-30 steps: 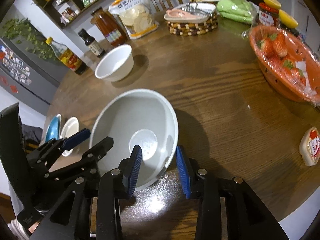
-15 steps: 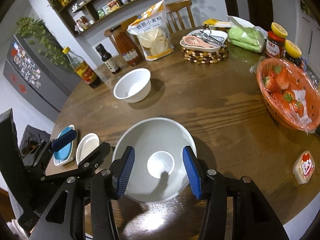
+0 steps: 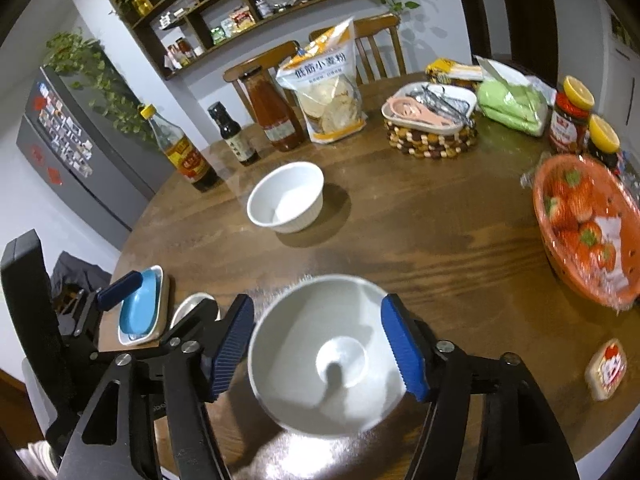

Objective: Organize plates and bowls

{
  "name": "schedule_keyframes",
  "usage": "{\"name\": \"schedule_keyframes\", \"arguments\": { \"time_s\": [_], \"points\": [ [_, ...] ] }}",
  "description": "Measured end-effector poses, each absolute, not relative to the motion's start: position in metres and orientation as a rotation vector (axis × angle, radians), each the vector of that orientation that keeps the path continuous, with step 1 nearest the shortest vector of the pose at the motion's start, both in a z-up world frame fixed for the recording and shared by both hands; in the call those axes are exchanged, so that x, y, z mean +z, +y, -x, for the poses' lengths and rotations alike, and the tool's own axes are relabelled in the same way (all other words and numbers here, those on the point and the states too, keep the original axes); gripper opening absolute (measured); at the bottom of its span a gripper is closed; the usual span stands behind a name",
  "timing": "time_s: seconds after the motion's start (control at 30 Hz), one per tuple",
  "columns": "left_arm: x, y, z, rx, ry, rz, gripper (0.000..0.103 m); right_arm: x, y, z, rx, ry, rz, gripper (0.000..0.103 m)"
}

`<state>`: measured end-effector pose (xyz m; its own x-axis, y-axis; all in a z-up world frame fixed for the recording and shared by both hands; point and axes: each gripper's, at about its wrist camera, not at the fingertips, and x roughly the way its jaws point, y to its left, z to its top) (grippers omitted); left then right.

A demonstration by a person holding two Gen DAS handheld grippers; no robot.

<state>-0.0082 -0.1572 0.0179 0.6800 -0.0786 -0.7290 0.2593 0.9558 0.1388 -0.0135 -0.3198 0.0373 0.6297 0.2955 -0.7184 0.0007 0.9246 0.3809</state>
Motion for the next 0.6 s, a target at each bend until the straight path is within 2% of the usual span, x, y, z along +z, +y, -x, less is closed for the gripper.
{"name": "schedule_keyframes", "arguments": {
  "time_s": [0.2, 0.6],
  "points": [
    [0.026, -0.146, -0.007, -0.163, 0.799, -0.224, 0.102, 0.05, -0.318, -0.006, 0.178, 0.862, -0.358, 0.072],
    [0.04, -0.124, -0.055, -0.128, 0.83, -0.191, 0.102, 0.067, -0.313, -0.058, 0.188, 0.871, -0.343, 0.073]
  ]
}}
